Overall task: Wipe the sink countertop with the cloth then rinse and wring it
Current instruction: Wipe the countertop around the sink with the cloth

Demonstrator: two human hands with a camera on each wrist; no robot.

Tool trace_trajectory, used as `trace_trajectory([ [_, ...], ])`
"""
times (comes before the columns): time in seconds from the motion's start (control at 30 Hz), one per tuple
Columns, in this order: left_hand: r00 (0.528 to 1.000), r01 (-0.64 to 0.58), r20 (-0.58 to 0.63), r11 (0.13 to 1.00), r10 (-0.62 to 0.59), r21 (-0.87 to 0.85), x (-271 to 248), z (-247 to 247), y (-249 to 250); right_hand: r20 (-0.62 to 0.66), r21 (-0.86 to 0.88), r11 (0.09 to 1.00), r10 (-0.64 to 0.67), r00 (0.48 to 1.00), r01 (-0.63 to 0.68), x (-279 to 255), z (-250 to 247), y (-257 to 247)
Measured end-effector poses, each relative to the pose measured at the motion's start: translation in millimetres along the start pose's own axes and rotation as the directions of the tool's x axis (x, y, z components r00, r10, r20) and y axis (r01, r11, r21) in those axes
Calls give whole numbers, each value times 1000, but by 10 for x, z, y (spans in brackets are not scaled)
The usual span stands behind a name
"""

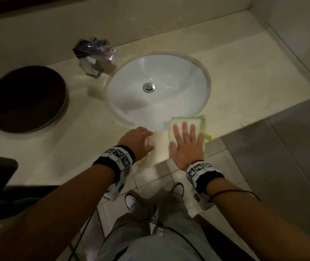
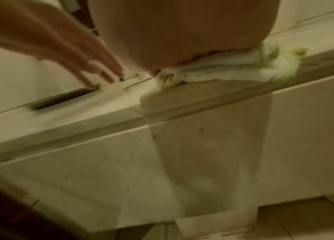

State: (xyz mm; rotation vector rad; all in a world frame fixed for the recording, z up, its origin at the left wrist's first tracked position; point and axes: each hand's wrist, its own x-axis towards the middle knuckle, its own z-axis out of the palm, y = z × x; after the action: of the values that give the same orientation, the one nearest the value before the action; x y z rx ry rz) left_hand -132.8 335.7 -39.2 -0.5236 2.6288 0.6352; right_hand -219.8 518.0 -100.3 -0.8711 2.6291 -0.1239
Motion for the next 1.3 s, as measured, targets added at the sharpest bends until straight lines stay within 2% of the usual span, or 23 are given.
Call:
trace_trajectory([
  [0.1,999,-32,1,999,32,3,128,24,282,11,-43,992,-117,993,118,-83,61,-24],
  [0.27,998,-56,9,997,56,56,391,-8,637,2,-47,974,-223,975,223,44,-24,304],
  [0.53,993,8,116,987,-27,157,675,224,1029,-43,-51,988,-150,988,148,328,-260,1108],
  [0.7,980,39,184,981,-74,188,770,313,1204,-94,-20,1000,-11,996,9,543,-426,1683],
  [0.9,971,79,207,976,-122,205,814,296,1291,-188,39,998,51,981,-44,538,-335,1515],
  [1.07,972,91,194,975,-131,204,815,248,1338,-148,-36,992,-128,981,124,377,-228,1303],
  [1.3,970,159,159,977,-182,142,803,298,1319,-135,-40,980,-199,971,195,391,-232,1447],
])
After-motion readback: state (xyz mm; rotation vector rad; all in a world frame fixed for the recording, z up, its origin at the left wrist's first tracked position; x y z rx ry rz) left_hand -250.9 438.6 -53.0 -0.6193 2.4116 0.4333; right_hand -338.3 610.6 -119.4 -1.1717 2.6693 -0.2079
